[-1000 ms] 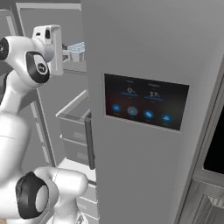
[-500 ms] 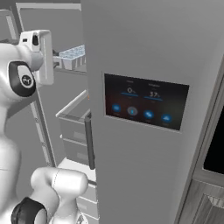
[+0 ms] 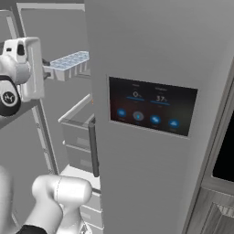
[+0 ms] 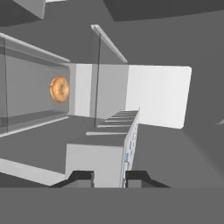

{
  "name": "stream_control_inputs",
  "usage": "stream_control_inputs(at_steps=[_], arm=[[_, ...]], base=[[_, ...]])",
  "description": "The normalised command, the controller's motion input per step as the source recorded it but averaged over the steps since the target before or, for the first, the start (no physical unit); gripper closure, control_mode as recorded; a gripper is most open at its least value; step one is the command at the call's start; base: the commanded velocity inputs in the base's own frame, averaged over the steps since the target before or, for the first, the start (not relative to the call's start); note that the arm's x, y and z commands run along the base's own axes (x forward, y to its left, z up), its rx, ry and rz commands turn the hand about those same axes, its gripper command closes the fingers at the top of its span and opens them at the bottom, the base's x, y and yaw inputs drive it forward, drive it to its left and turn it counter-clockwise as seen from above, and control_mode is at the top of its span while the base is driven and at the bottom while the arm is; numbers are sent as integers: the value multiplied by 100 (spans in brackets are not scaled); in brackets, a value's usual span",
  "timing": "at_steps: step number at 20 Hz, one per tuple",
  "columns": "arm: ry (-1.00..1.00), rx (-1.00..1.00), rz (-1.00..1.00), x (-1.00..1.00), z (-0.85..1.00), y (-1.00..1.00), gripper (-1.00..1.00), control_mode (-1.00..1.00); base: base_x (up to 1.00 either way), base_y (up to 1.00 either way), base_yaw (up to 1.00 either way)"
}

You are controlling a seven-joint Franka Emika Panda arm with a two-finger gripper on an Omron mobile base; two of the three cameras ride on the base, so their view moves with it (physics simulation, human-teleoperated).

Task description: Open the freezer door, pick up the ice cube tray from the freezer, and place it on the dining counter.

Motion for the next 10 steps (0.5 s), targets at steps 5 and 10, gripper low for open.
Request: stream_control_inputs(at_steps=[5,10], arm=[[1,0,0,-68,0,5,100,-100],[1,0,2,-64,0,0,100,-100]], base=[[0,0,0],[0,0,0]])
